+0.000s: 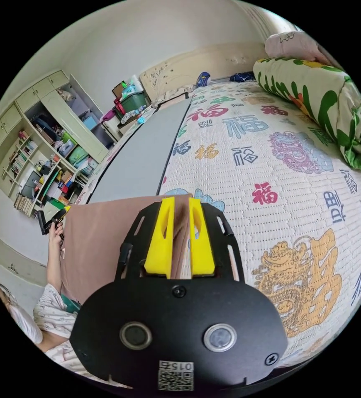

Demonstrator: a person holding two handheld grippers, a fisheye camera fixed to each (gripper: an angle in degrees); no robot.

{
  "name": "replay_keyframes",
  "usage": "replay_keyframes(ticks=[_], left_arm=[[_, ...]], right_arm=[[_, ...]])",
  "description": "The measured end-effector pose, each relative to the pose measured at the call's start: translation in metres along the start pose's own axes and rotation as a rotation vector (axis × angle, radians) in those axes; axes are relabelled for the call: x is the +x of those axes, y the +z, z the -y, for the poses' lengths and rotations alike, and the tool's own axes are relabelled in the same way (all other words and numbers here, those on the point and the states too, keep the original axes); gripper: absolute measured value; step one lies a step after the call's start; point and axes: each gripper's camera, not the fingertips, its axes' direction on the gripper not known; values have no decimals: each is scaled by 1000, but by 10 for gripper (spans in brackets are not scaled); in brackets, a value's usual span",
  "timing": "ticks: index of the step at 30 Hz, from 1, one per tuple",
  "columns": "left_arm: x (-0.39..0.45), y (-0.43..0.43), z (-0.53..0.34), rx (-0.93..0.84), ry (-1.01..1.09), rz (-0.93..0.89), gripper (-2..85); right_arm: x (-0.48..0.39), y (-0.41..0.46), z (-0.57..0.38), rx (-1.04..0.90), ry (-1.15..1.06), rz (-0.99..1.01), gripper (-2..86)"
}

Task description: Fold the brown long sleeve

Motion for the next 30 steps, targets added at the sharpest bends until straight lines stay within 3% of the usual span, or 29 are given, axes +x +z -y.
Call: replay_keyframes(ticks=[3,7,11,14,19,23,30], left_arm=[[-20,7,-1,-17,-28,-52,18],[-38,10,1,-42,-60,-99,16],[-55,-16,15,63,-136,-153,11],[-52,-12,35,11,-89,-46,14],[-75,-17,47,-86,-66,-44,54],[-122,-56,63,-87,-99,7,132],[-174,-52,108,-152,-157,-212,165]], right_arm=[[3,6,11,-49,9,67,115],[-8,11,30,-80,-4,-10,51],[-10,-20,59,57,34,33,20],[-10,-15,76,28,49,-25,19],[-1,-22,74,-3,28,-27,59],[33,-39,74,0,71,100,140],[30,-9,91,-89,70,96,160]])
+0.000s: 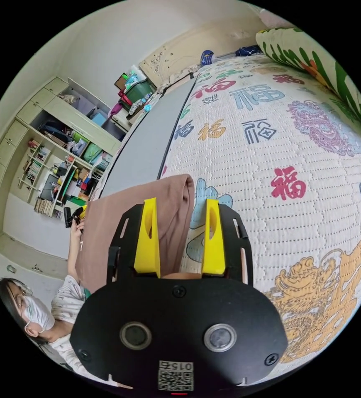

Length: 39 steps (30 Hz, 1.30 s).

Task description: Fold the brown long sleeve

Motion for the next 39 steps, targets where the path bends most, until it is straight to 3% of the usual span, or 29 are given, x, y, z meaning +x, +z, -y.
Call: replay_keyframes(ticks=[2,5,9,13,17,22,26,29,33,39], left_arm=[[-5,-11,13,-6,8,-39,154],[-5,-25,34,-44,50,-130,71],[13,-83,60,47,84,-53,25],[32,-139,91,137,103,-33,20],[47,-167,133,75,107,38,32],[72,-248,155,120,132,264,74],[160,-312,186,95,331,224,83],[262,-309,220,40,527,158,84],[419,-241,262,-84,804,73,85],[591,-102,322,-255,914,-8,97]], right_arm=[[2,0,4,-8,1,22,143],[12,11,8,-60,22,132,81],[14,-11,5,42,10,124,58],[6,-35,8,141,2,95,46],[-4,-18,7,68,-25,-59,50],[-10,-64,-71,139,-130,-99,73],[-27,-120,-204,213,-304,-71,104],[-26,-134,-294,256,-319,-97,114],[-7,-139,-391,284,-295,-129,137],[36,-126,-464,329,-242,-3,128]])
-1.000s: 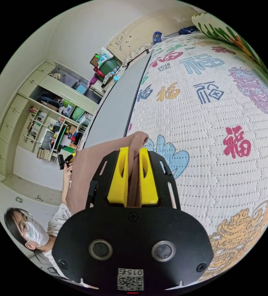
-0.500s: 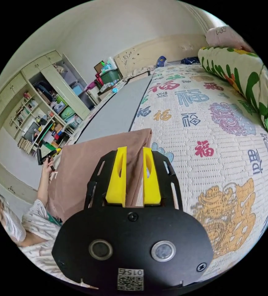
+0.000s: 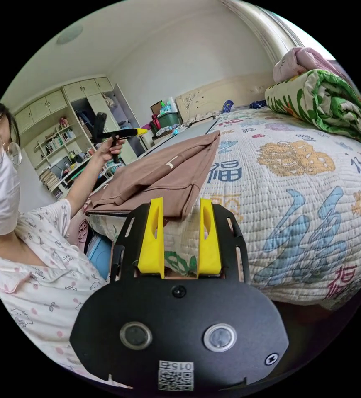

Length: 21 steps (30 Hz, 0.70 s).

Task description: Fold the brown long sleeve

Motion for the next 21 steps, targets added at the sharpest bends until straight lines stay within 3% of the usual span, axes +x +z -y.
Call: replay_keyframes(ticks=[4,9,13,17,21], left_arm=[[15,56,92,-65,-30,3,113],[6,118,174,-257,-79,233,119],[-7,131,183,-351,-85,286,110],[-6,127,170,-405,-36,283,40],[11,98,158,-322,0,343,18]], right_arm=[[15,-7,-27,50,6,-3,118],[40,-13,-57,71,13,9,90],[60,-20,-81,92,8,41,54],[87,-30,-112,148,20,102,20],[105,-52,-142,239,12,96,10]])
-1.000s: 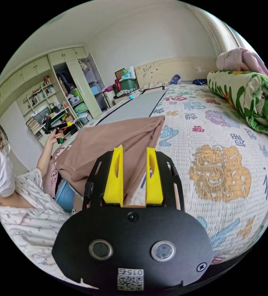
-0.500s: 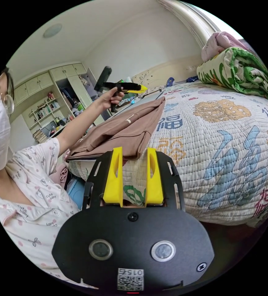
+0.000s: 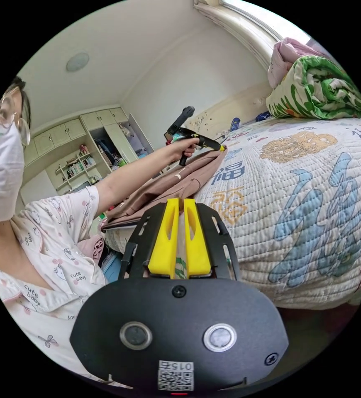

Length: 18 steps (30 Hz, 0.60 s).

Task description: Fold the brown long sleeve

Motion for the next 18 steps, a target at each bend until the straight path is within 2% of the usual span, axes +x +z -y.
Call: replay_keyframes(ticks=[4,6,10,13,18], left_arm=[[-6,-33,-21,164,-87,-24,12],[-13,-57,-38,324,-180,-128,11],[-28,-90,-66,531,-311,-347,10],[-55,-114,-106,648,-343,-481,9],[-141,-133,-244,747,-366,-542,9]], right_arm=[[-2,-36,-12,101,-62,-148,7],[2,-74,-13,195,-75,-217,6],[-23,-122,-16,324,-176,-289,6],[-53,-132,-24,365,-281,-171,6],[-107,-55,-52,223,-436,157,6]])
